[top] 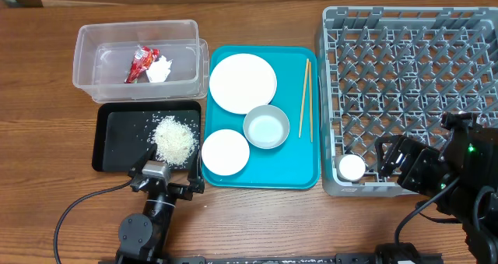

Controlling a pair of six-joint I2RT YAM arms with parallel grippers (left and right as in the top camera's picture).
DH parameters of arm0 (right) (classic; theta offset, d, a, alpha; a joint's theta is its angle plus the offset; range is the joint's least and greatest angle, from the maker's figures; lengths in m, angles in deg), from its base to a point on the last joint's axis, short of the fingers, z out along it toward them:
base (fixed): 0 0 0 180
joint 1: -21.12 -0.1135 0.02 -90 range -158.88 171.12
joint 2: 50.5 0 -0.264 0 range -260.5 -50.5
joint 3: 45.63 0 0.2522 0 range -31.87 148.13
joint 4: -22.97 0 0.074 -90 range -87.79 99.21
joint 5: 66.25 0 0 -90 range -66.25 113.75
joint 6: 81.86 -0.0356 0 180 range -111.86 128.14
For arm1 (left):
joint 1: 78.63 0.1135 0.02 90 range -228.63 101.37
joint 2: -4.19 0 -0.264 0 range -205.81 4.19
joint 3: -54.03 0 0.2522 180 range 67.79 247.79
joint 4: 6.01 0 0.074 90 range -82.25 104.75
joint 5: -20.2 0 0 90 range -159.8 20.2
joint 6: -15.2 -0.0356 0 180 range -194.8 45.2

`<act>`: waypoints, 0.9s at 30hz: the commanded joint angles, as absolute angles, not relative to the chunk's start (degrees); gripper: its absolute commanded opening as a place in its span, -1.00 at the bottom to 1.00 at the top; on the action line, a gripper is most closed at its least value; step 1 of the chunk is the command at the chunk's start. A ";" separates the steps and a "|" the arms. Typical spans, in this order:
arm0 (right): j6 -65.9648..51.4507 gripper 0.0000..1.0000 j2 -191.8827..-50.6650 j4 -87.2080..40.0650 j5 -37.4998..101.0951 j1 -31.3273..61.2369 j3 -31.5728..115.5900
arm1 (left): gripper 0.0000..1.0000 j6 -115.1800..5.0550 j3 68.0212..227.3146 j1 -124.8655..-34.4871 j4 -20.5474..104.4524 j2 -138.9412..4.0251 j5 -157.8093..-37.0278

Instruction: Sort waste into correct bins and load items into the dishwasher

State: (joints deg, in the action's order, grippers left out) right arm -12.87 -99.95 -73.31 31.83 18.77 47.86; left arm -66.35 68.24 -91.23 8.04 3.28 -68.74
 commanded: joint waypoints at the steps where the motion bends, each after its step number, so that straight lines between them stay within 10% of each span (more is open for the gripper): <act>1: -13.33 1.00 -99.76 -73.04 31.48 18.51 48.34 | 1.00 -65.78 68.04 -90.92 7.45 4.00 -69.00; 27: -13.31 1.00 -99.76 -72.59 30.67 18.51 48.34 | 1.00 -65.78 68.06 -90.92 12.17 3.57 -69.42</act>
State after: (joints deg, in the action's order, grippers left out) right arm -12.90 -99.95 -73.31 31.85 18.77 47.86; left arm -66.15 68.26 -91.23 12.19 3.28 -68.76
